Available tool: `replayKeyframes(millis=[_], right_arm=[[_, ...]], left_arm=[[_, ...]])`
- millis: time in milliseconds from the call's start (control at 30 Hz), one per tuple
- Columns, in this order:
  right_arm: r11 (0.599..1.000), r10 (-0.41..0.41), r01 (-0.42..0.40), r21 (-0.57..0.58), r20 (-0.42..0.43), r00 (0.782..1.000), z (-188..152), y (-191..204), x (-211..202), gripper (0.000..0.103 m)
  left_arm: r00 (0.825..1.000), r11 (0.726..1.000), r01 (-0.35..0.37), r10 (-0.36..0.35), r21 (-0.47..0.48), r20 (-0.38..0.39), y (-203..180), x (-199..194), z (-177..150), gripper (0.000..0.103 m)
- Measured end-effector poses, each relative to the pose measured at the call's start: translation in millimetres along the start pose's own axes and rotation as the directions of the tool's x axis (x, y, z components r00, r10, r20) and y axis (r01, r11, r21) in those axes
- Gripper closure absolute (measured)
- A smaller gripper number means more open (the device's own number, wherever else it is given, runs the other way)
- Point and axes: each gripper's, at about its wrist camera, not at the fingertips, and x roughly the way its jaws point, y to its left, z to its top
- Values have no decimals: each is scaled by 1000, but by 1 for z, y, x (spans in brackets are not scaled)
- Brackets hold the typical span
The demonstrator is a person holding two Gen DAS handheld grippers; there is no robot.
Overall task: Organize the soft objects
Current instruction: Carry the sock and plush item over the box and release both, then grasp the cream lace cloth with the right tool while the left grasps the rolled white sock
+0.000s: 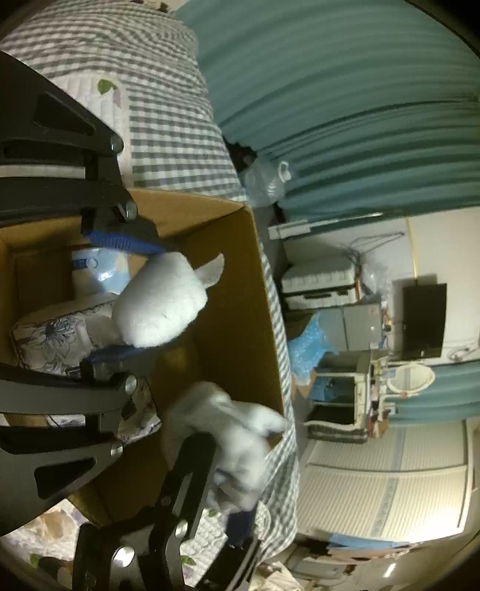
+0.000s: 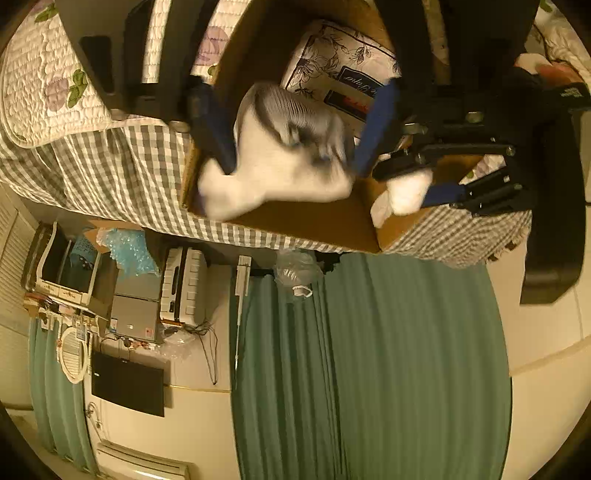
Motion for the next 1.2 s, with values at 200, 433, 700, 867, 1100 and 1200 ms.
replayKeyframes(millis=[200,433,700,867,1100,1200], right_arm=[[997,-79,78,15,75,994,16,4,-47,13],[989,-148,150,-1,161,976,51,29,-153,6],[980,-193,200,-9,219,956,63,60,-262,1],[976,-202,214,-32,216,955,47,82,-302,1],[975,-207,219,-45,186,961,-1,91,-308,1],[973,-213,223,-65,135,968,-28,91,-292,1]], left_arm=[[996,997,-73,73,-13,49,0,-34,11,23],[985,995,-74,85,-71,153,13,-128,25,15],[937,990,-71,108,-120,333,15,-252,23,9],[924,986,-62,117,-158,364,7,-289,6,8],[931,991,-26,73,-135,358,-9,-289,-37,8],[946,989,-64,102,-131,307,-15,-274,-54,8]])
